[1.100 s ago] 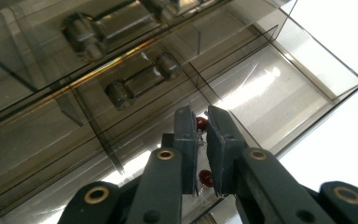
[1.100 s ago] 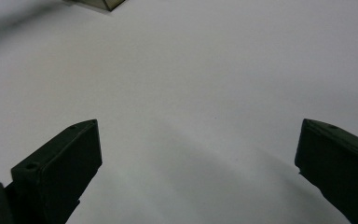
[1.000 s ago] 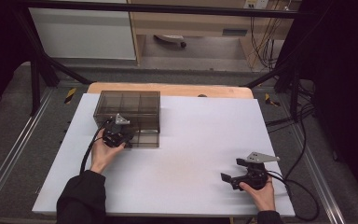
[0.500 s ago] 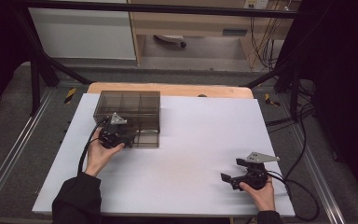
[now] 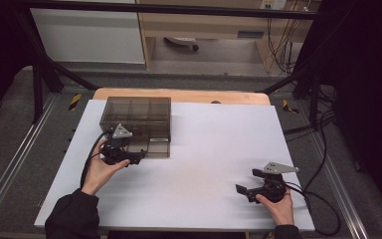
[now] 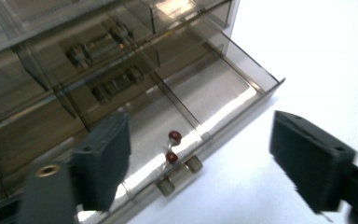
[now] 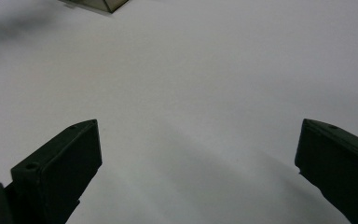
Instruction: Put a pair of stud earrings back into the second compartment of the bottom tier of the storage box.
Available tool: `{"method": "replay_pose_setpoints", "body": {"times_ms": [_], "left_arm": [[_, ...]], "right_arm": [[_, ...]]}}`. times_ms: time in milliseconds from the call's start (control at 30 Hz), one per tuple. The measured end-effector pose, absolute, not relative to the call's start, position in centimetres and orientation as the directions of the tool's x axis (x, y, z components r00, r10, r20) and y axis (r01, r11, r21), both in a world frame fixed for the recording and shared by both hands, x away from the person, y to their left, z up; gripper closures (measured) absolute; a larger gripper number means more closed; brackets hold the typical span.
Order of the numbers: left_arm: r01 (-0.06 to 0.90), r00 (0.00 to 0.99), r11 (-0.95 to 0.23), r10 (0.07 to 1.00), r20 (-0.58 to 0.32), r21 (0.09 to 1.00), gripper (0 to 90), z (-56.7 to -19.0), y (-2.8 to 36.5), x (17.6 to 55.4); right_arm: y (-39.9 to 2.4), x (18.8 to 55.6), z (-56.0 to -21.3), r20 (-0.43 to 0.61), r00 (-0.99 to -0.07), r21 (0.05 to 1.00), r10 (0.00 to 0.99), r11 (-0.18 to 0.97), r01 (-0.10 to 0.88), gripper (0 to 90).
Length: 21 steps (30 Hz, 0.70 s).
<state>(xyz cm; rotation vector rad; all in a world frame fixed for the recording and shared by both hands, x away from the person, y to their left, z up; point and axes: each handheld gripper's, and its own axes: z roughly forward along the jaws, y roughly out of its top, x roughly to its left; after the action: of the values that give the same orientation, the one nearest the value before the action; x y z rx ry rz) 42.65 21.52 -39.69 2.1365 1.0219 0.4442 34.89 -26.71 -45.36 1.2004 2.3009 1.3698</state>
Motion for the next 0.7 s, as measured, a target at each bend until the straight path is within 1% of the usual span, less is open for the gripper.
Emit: {"method": "replay_pose_setpoints", "body": {"times_ms": [100, 267, 700], "left_arm": [[0.528, 0.633, -0.428, 0.774, -0.004, 0.734, 13.7, -40.0, 21.7, 42.1], [0.516, 0.640, -0.418, 0.768, -0.012, 0.748, 11.3, -40.5, 21.9, 41.0], [0.486, 0.660, -0.408, 0.751, -0.019, 0.773, 10.3, -41.7, 23.1, 38.5]], "right_arm": [[-26.7, 34.9, -45.4, 0.217, -0.647, 0.808, 0.730, 0.238, 0.539, 1.1], [-26.7, 34.9, -45.4, 0.218, -0.647, 0.807, 0.731, 0.238, 0.540, 1.0], [-26.7, 34.9, -45.3, 0.218, -0.647, 0.808, 0.730, 0.237, 0.540, 0.9]]}}
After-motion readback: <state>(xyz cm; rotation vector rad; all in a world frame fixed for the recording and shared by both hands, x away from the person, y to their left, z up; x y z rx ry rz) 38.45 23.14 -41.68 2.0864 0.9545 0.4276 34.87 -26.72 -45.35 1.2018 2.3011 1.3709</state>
